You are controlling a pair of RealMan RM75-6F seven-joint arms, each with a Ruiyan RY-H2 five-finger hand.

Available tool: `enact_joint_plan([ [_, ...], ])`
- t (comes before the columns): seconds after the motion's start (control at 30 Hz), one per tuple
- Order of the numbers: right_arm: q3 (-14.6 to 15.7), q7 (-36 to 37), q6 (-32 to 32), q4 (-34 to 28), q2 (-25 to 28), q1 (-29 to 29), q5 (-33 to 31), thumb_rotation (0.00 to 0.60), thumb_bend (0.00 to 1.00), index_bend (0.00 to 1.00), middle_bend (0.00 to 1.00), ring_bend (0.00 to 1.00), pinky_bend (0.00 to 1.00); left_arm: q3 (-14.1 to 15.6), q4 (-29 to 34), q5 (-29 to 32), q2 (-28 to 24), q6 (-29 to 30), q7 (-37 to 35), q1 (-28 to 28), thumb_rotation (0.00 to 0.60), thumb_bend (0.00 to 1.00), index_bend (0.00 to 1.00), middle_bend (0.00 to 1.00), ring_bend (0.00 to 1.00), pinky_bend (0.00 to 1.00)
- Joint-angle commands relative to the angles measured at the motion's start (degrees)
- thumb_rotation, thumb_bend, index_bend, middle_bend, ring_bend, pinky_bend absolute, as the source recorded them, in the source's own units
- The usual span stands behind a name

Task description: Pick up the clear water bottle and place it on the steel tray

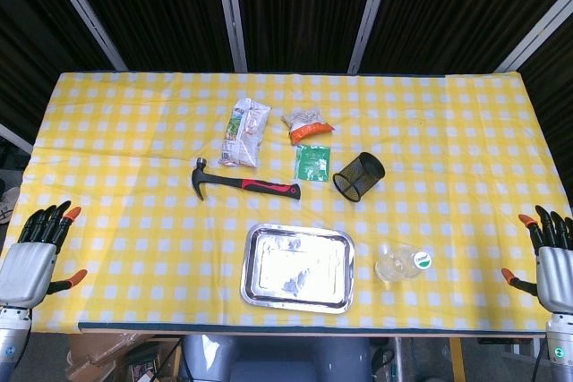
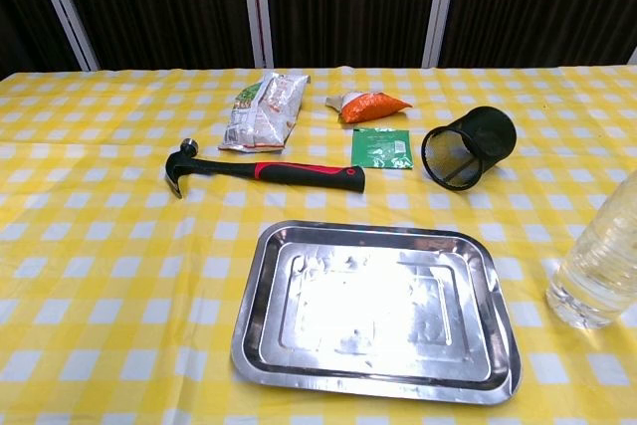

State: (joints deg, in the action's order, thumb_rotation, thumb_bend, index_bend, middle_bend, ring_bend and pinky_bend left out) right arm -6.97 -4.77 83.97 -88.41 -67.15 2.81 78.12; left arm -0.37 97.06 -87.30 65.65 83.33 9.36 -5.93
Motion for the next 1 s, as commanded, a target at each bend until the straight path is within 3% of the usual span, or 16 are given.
enact_joint_plan([
  [0.03,0.1,-0.3,0.0,0.0,-0.1,0.1,0.2,0.6,0.11,0.2,0.08,0.0,0.0,0.1,0.1,-0.3,-0.1,0.3,0.0,0.1,0.6,0.16,0.05,0.0,0.0,0.0],
  [0.63,0.6,0.5,0.5,-0.7,0.7,-0.4,0.9,0.6,0.11,0.2,0.08,0.0,0.0,0.2,-0.5,-3.0,-0.2,2.4,-2.1,0.4,0.6,0.16,0.05,0.0,0.0,0.0],
  [1.0,0.5,1.0,0.1,-0.5,0.9,-0.3,0.6,0.6,0.11,0.2,0.08,0.0,0.0,0.7,-1.2,-7.6,-0.3,7.5,-4.0,1.8,0.6,0.16,0.05,0.0,0.0,0.0],
])
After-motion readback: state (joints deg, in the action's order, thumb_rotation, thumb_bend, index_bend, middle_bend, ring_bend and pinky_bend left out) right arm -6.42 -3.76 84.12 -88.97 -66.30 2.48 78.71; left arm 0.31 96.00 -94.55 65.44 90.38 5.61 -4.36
